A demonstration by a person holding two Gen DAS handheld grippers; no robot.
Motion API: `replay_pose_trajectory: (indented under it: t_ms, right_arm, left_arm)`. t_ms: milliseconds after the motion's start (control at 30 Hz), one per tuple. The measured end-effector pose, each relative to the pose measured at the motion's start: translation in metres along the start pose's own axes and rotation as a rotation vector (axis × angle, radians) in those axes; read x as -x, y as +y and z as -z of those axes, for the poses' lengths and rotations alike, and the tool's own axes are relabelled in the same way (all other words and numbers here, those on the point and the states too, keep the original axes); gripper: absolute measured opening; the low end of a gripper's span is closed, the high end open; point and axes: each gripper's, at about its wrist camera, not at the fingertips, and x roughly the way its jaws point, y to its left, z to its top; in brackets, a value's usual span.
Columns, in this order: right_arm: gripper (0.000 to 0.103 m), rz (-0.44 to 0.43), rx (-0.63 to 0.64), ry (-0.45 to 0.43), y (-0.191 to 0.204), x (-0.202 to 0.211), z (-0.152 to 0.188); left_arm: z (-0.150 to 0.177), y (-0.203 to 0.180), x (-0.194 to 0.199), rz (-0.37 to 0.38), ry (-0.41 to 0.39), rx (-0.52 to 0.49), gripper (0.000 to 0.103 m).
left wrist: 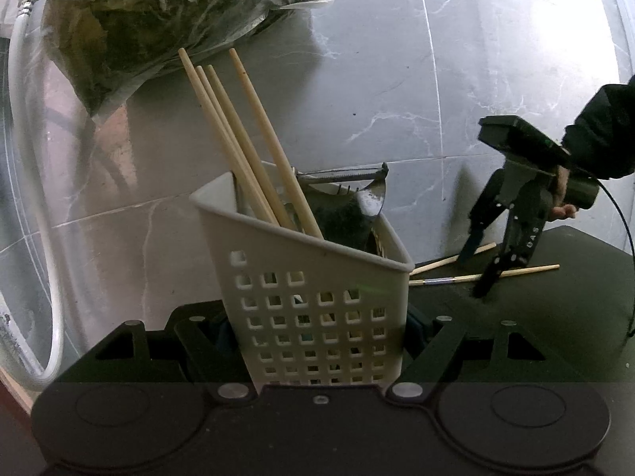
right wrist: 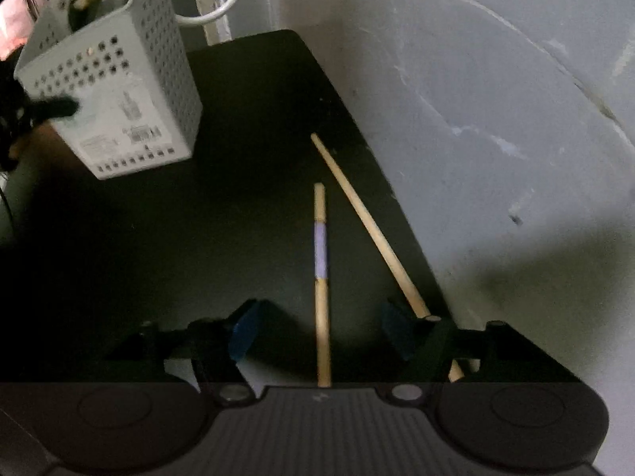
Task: Organize utensils
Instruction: 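Move the right gripper to the last chopsticks, one with a purple band, then align the right gripper on the two chopsticks and close it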
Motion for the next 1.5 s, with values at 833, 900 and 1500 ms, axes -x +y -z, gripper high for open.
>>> replay_pose_trajectory:
  t_ms: [833,900,1500]
  right_arm:
    - [0.102,0.047,0.024,-0.125,0.016,-0.015,0.011]
    - [0.102,0.058,-0.009,-0.148,0.015,-0.013,0.017]
    - [0.102,0.069,-0.037,-0.226,0.018,-0.019,0.015]
  left_arm:
    - [0.0,-0.003,-0.002,-0.007,0.008,0.002,0.078]
    - [-0.001,-0.004,-0.002,-0.008,0.01,-0.001,0.078]
    - [-0.001,-0.006,-0.004,-0.013,0.011,-0.008,0.079]
